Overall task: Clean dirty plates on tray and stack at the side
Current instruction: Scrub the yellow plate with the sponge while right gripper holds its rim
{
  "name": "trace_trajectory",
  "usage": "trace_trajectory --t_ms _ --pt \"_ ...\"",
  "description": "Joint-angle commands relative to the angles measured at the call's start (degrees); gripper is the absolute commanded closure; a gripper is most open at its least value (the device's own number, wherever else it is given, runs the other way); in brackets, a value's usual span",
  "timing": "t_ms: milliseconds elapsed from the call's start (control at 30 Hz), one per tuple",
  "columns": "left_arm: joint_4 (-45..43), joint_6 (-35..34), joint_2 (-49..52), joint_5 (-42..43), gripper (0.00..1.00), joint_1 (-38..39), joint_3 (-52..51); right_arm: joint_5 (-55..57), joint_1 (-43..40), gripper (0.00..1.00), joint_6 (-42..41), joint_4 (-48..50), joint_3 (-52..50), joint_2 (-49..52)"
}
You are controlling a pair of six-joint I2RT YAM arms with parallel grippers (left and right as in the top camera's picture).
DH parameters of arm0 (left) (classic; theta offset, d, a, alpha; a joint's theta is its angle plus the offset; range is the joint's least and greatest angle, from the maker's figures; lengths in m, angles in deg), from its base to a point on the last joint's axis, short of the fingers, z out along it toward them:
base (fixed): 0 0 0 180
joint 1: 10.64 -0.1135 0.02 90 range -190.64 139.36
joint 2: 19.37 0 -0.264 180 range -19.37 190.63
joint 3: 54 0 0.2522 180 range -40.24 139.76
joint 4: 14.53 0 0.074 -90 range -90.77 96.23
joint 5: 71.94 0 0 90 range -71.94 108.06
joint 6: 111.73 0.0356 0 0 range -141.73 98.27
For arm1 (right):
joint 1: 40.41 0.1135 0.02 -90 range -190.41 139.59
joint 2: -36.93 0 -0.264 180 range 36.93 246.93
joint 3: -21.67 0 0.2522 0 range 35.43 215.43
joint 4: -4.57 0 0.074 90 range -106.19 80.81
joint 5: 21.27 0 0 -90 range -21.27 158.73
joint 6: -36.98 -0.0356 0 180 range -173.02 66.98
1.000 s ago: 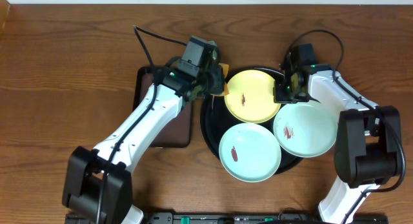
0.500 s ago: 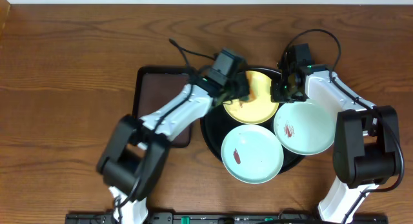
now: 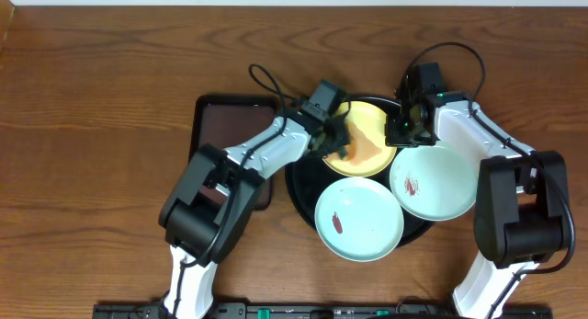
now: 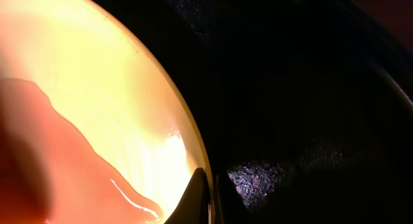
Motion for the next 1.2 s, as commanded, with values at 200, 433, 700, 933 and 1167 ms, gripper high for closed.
trace_trajectory --t_ms 200,433,700,933,1167 --pt "6.6 8.8 1.5 -13.6 0.93 -0.9 6.0 0.9 0.5 0.99 -0.6 -1.0 -0.6 -0.9" --pt "1.2 4.1 2.9 -13.2 0.93 4.2 6.0 0.9 0.5 0.99 -0.6 -1.2 -0.6 -0.9" --pt "-0.2 2.5 5.5 -7.4 0.92 4.2 6.0 1.1 0.5 0.99 -0.6 -1.6 -0.6 -0.9" --pt "13.7 8.3 5.4 -12.3 0.93 -5.0 6.4 1.1 0.5 0.99 -0.6 -1.5 -0.6 -0.9" --pt "14.0 4.7 5.4 -2.6 0.93 -3.7 6.6 1.1 0.5 0.99 -0.6 -1.6 -0.6 -0.9"
